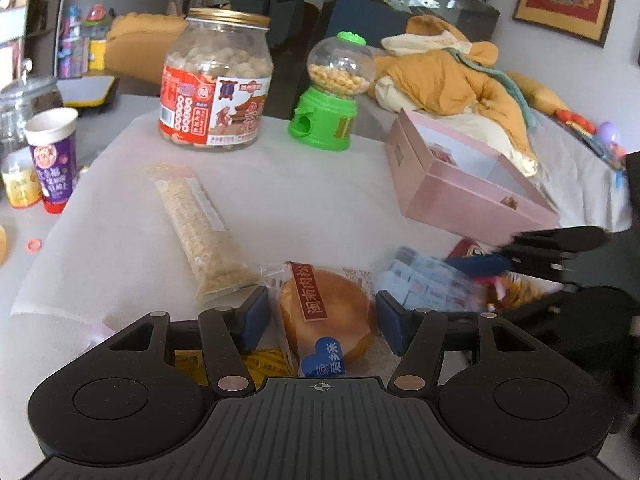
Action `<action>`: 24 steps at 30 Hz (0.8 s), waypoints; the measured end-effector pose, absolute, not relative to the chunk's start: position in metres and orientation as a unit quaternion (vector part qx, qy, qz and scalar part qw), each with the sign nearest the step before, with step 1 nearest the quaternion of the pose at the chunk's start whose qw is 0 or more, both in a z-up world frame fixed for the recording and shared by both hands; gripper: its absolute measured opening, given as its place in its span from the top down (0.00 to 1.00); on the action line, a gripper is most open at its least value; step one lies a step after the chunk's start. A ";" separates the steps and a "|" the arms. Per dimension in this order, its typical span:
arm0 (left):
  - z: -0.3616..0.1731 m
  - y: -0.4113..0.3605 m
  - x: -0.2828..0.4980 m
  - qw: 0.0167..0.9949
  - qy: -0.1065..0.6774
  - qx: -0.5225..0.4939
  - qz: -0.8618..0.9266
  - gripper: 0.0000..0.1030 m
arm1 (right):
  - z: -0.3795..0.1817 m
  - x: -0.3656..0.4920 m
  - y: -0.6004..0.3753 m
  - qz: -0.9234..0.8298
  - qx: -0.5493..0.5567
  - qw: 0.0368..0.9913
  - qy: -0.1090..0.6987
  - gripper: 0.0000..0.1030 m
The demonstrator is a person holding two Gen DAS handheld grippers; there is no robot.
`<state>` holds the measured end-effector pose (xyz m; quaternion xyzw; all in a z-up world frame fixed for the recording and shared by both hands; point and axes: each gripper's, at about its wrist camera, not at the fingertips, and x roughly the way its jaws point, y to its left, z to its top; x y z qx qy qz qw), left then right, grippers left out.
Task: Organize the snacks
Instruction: 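Grasp the clear blue-cube candy packet with the right gripper while the left gripper holds the bun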
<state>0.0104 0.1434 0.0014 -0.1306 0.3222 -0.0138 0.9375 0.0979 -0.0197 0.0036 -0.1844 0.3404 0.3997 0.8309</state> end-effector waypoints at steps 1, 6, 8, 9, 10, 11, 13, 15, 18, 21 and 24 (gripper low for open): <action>0.002 0.139 0.010 0.939 0.323 -0.121 -0.010 0.40 | 0.005 0.092 -0.022 0.395 -0.189 0.832 0.340 0.37; 0.003 0.124 0.006 0.939 0.327 -0.109 -0.022 0.40 | 0.010 0.066 -0.052 0.363 -0.190 0.841 0.353 0.40; 0.003 0.119 0.005 0.938 0.329 -0.107 -0.031 0.40 | 0.012 0.060 -0.069 0.351 -0.176 0.846 0.362 0.40; 0.003 0.115 0.004 0.937 0.330 -0.105 -0.036 0.40 | 0.012 0.058 -0.076 0.343 -0.169 0.849 0.363 0.40; 0.003 0.112 0.004 0.937 0.332 -0.105 -0.041 0.40 | 0.013 0.055 -0.084 0.331 -0.163 0.856 0.363 0.40; 0.003 0.108 0.003 0.937 0.331 -0.099 -0.044 0.40 | 0.014 0.053 -0.091 0.321 -0.159 0.861 0.360 0.40; 0.002 0.102 0.002 0.937 0.332 -0.093 -0.046 0.39 | 0.014 0.049 -0.105 0.293 -0.153 0.874 0.357 0.40; 0.002 0.099 0.001 0.938 0.332 -0.090 -0.045 0.39 | 0.011 0.048 -0.116 0.273 -0.145 0.878 0.365 0.39; 0.001 0.099 0.001 0.938 0.331 -0.091 -0.043 0.39 | 0.002 0.044 -0.129 0.270 -0.120 0.876 0.381 0.32; 0.001 0.098 0.001 0.938 0.332 -0.090 -0.042 0.39 | 0.000 0.032 -0.134 0.286 -0.104 0.874 0.380 0.23; 0.002 0.093 -0.002 0.936 0.335 -0.089 -0.052 0.39 | 0.001 0.019 -0.132 0.324 -0.092 0.864 0.374 0.21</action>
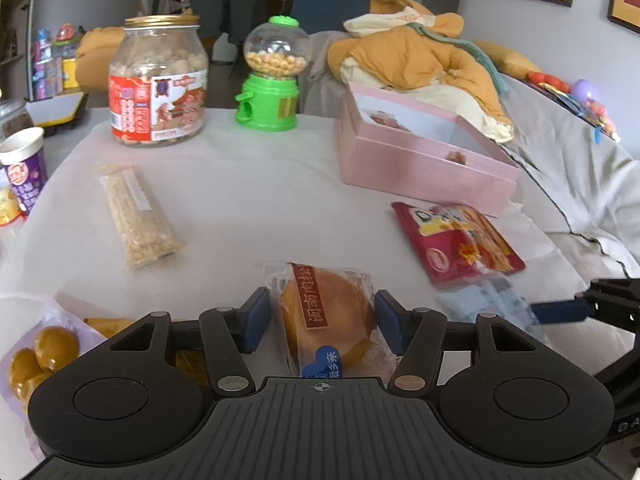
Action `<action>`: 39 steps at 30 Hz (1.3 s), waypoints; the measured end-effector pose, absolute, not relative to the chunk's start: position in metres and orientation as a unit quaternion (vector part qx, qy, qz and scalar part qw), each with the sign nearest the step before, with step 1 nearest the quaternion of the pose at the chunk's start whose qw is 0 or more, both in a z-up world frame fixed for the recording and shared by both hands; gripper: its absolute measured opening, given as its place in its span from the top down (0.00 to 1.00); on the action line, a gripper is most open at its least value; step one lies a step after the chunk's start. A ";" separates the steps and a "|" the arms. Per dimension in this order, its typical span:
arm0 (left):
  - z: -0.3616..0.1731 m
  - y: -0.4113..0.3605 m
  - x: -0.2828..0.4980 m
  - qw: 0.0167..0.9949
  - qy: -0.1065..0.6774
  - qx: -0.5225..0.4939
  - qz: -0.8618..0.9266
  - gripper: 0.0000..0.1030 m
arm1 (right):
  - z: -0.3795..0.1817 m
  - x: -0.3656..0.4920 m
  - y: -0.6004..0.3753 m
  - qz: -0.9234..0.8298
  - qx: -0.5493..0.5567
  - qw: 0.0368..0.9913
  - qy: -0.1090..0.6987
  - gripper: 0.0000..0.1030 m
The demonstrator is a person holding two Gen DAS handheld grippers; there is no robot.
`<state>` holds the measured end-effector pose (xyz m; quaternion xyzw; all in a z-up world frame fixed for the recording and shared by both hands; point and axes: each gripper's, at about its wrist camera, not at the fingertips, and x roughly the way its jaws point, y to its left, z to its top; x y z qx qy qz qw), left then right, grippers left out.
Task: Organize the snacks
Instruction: 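Grasp the clear blue-cube candy packet with the right gripper while the left gripper holds the bun, then carry the candy packet and the bun packet toward the pink box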
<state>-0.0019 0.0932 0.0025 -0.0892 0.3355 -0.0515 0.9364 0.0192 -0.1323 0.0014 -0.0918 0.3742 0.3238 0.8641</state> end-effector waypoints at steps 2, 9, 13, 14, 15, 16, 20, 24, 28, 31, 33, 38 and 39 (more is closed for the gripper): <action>0.002 0.088 -0.004 0.935 0.339 -0.085 -0.063 0.39 | 0.004 0.012 -0.129 0.316 -0.094 0.871 0.364 0.21; -0.001 0.076 -0.010 0.937 0.331 -0.073 -0.079 0.39 | 0.012 0.023 -0.129 0.245 -0.070 0.903 0.346 0.17; -0.003 0.074 -0.012 0.939 0.326 -0.072 -0.076 0.39 | -0.001 0.045 -0.131 0.247 -0.019 0.894 0.372 0.17; -0.002 0.072 -0.012 0.939 0.329 -0.065 -0.075 0.39 | -0.003 0.049 -0.133 0.250 -0.005 0.892 0.376 0.16; -0.001 0.069 -0.011 0.939 0.332 -0.055 -0.073 0.39 | -0.004 0.049 -0.133 0.249 -0.003 0.895 0.371 0.16; 0.000 0.066 -0.011 0.938 0.336 -0.044 -0.070 0.38 | -0.005 0.049 -0.133 0.248 -0.006 0.896 0.369 0.16; -0.001 0.058 -0.010 0.938 0.341 -0.024 -0.060 0.37 | -0.005 0.046 -0.128 0.248 -0.026 0.897 0.364 0.16; -0.001 0.052 -0.009 0.935 0.351 0.003 -0.057 0.35 | -0.005 0.058 -0.129 0.254 -0.028 0.894 0.369 0.16; 0.002 0.049 -0.009 0.928 0.369 0.010 -0.051 0.35 | -0.004 0.063 -0.121 0.241 -0.054 0.896 0.369 0.18; 0.002 0.050 -0.011 0.927 0.371 0.009 -0.054 0.34 | 0.000 0.056 -0.121 0.241 -0.065 0.896 0.368 0.27; 0.002 0.050 -0.012 0.928 0.367 0.013 -0.057 0.34 | 0.002 0.052 -0.125 0.228 -0.076 0.900 0.364 0.28; 0.001 0.045 -0.013 0.931 0.362 0.017 -0.047 0.34 | 0.001 0.051 -0.147 0.210 -0.086 0.904 0.363 0.24; 0.001 0.044 -0.012 0.930 0.364 0.016 -0.043 0.33 | 0.000 0.055 -0.151 0.213 -0.078 0.901 0.370 0.20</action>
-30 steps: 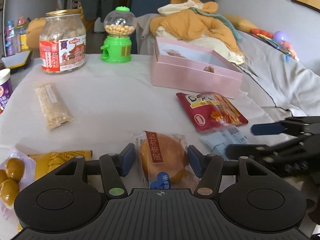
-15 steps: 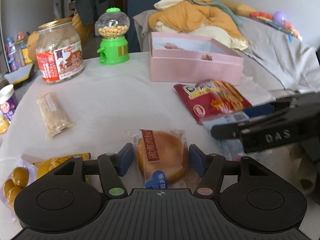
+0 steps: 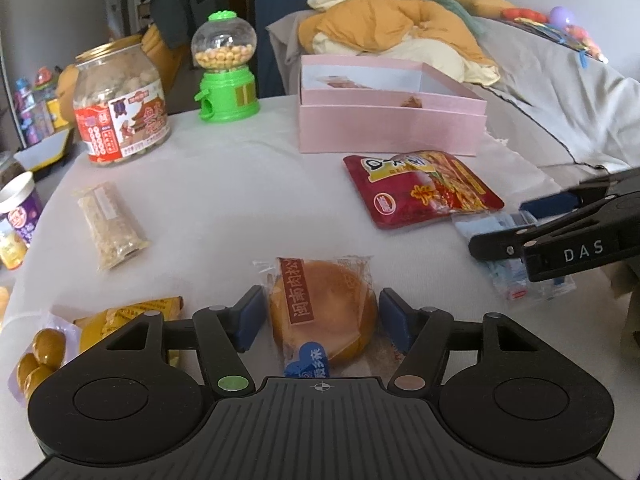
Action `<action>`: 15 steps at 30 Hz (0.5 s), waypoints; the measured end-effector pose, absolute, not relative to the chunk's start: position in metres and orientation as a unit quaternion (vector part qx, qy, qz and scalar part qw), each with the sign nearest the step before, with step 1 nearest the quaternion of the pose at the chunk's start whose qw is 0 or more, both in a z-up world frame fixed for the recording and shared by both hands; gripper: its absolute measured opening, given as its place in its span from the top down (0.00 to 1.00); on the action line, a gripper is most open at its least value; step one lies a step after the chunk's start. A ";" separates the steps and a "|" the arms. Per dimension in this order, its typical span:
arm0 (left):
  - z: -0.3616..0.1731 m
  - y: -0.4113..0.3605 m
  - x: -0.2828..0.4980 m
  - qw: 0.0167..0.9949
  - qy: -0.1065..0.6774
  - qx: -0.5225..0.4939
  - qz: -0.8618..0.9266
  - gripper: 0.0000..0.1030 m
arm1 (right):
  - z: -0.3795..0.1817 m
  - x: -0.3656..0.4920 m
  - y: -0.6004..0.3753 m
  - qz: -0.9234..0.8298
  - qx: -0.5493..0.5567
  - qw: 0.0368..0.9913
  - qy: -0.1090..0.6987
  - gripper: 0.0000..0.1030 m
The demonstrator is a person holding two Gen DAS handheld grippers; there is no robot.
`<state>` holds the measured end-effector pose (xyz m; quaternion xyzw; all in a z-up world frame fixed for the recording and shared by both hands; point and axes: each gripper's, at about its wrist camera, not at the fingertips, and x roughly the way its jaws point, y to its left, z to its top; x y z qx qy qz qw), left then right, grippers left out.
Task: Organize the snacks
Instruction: 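Carry the candy packet and the bun packet toward the pink box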
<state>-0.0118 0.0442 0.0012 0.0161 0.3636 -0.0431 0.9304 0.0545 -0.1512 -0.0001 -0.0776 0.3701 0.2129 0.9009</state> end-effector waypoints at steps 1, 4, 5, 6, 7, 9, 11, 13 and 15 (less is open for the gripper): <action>0.002 0.044 -0.011 0.930 0.366 0.012 -0.038 0.34 | -0.002 0.059 -0.156 0.217 -0.062 0.896 0.381 0.19; 0.003 0.041 -0.010 0.928 0.370 0.011 -0.028 0.34 | -0.005 0.063 -0.154 0.211 -0.048 0.898 0.384 0.16; 0.003 0.042 -0.011 0.928 0.370 0.014 -0.031 0.33 | -0.006 0.061 -0.149 0.203 -0.062 0.900 0.381 0.18; 0.002 0.043 -0.012 0.928 0.370 0.016 -0.034 0.33 | -0.007 0.056 -0.141 0.196 -0.085 0.904 0.371 0.25; 0.002 0.044 -0.013 0.929 0.368 0.017 -0.040 0.34 | -0.005 0.051 -0.137 0.197 -0.095 0.906 0.362 0.27; 0.000 0.045 -0.015 0.931 0.361 0.025 -0.049 0.33 | 0.000 0.044 -0.136 0.217 -0.093 0.901 0.364 0.29; 0.000 0.045 -0.015 0.931 0.360 0.024 -0.048 0.34 | 0.007 0.038 -0.143 0.234 -0.077 0.897 0.367 0.30; 0.002 0.044 -0.016 0.934 0.354 0.018 -0.047 0.41 | 0.016 0.034 -0.158 0.241 -0.059 0.896 0.367 0.30; 0.006 0.045 -0.018 0.937 0.344 -0.001 -0.064 0.41 | 0.023 0.032 -0.174 0.240 -0.045 0.898 0.365 0.31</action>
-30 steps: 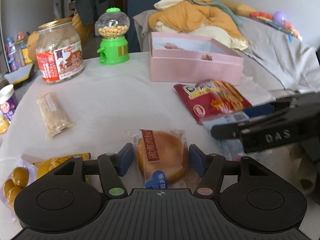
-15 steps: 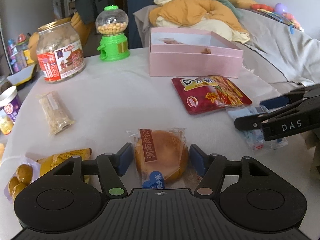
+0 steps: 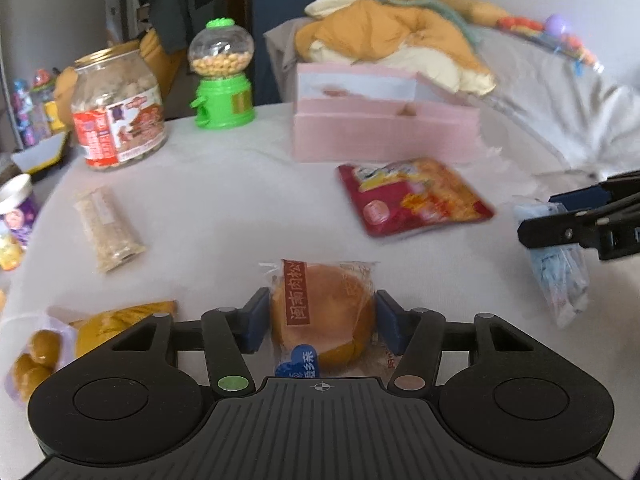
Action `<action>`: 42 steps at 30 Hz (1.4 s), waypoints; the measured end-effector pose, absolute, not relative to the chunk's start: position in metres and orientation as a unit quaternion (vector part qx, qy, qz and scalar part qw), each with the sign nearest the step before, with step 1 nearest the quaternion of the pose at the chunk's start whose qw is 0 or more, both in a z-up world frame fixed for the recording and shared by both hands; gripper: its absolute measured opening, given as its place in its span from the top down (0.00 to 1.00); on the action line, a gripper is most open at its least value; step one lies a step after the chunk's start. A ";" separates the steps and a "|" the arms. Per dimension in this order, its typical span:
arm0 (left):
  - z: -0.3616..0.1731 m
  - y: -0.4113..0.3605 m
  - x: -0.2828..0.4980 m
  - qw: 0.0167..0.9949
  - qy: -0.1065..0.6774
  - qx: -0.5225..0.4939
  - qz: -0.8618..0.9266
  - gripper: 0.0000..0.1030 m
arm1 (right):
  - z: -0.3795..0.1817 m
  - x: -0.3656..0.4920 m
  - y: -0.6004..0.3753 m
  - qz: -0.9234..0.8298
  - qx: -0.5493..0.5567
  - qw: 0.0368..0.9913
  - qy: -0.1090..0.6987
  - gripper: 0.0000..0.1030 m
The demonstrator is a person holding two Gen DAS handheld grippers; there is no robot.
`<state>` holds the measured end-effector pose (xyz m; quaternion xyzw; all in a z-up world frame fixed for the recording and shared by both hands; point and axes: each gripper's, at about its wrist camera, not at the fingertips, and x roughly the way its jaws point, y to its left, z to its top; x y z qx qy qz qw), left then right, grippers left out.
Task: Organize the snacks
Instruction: 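Carry the candy packet and the bun packet toward the pink box, then open both grippers over the pink box to drop the packets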
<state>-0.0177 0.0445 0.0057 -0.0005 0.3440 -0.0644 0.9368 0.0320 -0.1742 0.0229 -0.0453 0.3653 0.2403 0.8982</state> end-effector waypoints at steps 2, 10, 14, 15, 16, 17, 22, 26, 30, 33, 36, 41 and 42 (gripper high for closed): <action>0.016 0.044 -0.022 0.944 0.320 -0.010 -0.076 0.41 | 0.030 0.031 -0.192 0.224 -0.039 0.905 0.359 0.31; 0.082 0.062 0.012 0.961 0.235 -0.104 -0.099 0.41 | 0.042 0.046 -0.241 0.196 0.016 0.918 0.345 0.32; 0.088 0.083 0.051 0.947 0.222 -0.205 -0.106 0.41 | 0.041 0.050 -0.242 0.209 0.032 0.915 0.343 0.32; 0.086 0.088 0.059 0.943 0.224 -0.224 -0.101 0.41 | 0.040 0.050 -0.242 0.211 0.033 0.915 0.343 0.32; 0.084 0.093 0.063 0.940 0.231 -0.235 -0.088 0.41 | 0.040 0.050 -0.241 0.210 0.031 0.915 0.344 0.32; 0.082 0.096 0.064 0.940 0.237 -0.233 -0.080 0.41 | 0.038 0.050 -0.240 0.208 0.027 0.915 0.344 0.32; 0.076 0.110 0.022 0.950 0.257 -0.168 -0.061 0.41 | 0.037 0.043 -0.238 0.213 0.012 0.920 0.330 0.32; 0.071 0.138 -0.025 0.947 0.294 -0.127 -0.028 0.41 | 0.038 0.048 -0.227 0.210 -0.003 0.919 0.333 0.32; 0.084 0.177 -0.062 0.948 0.301 -0.106 0.002 0.41 | 0.041 0.049 -0.209 0.214 -0.025 0.919 0.331 0.32; 0.097 0.202 -0.084 0.945 0.297 -0.131 0.022 0.41 | 0.046 0.042 -0.195 0.224 -0.037 0.918 0.325 0.32; 0.107 0.201 -0.105 0.944 0.293 -0.154 0.014 0.41 | 0.051 0.035 -0.185 0.236 -0.045 0.916 0.320 0.31; 0.127 0.162 -0.103 0.931 0.302 -0.193 -0.072 0.41 | 0.061 0.033 -0.176 0.237 -0.055 0.916 0.319 0.31; 0.133 0.152 -0.097 0.929 0.304 -0.192 -0.089 0.41 | 0.065 0.032 -0.176 0.235 -0.059 0.918 0.314 0.31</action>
